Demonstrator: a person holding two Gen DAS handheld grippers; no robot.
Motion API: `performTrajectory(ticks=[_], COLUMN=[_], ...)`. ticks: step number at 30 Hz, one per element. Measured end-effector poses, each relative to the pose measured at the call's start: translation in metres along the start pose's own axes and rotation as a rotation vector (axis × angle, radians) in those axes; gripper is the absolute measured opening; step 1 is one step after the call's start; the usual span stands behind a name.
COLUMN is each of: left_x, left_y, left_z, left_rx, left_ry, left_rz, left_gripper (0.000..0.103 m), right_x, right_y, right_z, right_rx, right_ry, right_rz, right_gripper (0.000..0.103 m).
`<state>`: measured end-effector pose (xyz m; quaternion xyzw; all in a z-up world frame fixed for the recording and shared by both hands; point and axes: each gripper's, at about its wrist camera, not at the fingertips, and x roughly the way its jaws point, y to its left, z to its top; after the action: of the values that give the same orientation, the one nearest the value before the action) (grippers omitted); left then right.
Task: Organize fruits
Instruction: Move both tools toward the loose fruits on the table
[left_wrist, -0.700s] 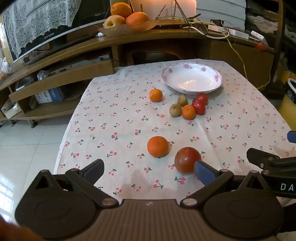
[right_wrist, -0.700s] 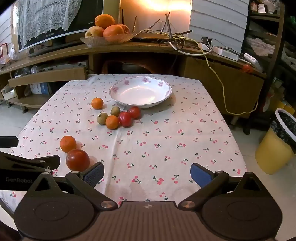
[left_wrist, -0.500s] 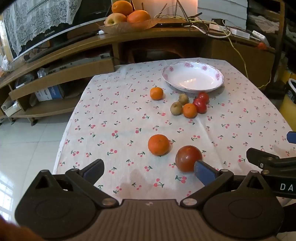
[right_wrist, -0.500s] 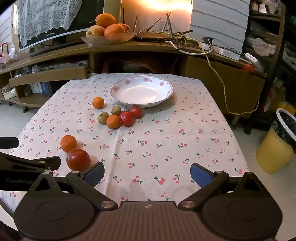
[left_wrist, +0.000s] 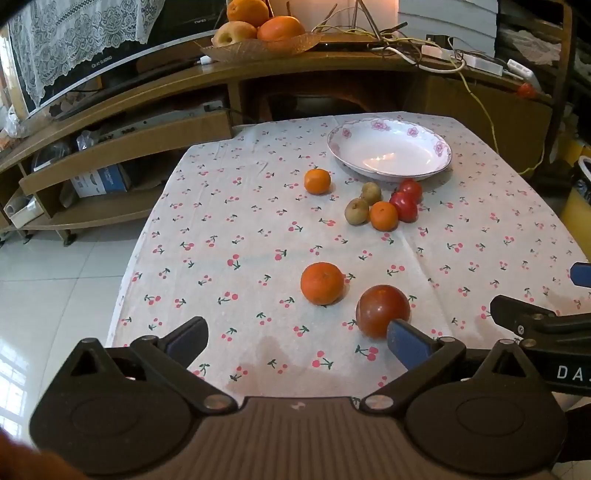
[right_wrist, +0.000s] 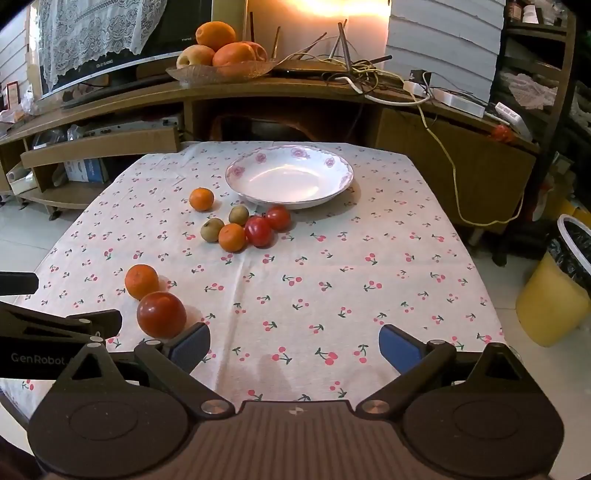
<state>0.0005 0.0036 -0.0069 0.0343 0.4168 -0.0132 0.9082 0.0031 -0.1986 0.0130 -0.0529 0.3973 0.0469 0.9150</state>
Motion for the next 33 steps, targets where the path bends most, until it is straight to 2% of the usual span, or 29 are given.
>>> performTrajectory(ticks=[33], left_x=[-0.0009], left_y=[0.0062], left_z=[-0.0027], left_rx=[0.000], left_ry=[0.000], left_rz=[0.007], left_gripper=[0.103], right_x=[0.0018], right_y=[0.0054], right_z=[0.0005], right_rx=[-0.005], right_ry=[0.013], right_rz=[0.043], right_gripper=[0.093])
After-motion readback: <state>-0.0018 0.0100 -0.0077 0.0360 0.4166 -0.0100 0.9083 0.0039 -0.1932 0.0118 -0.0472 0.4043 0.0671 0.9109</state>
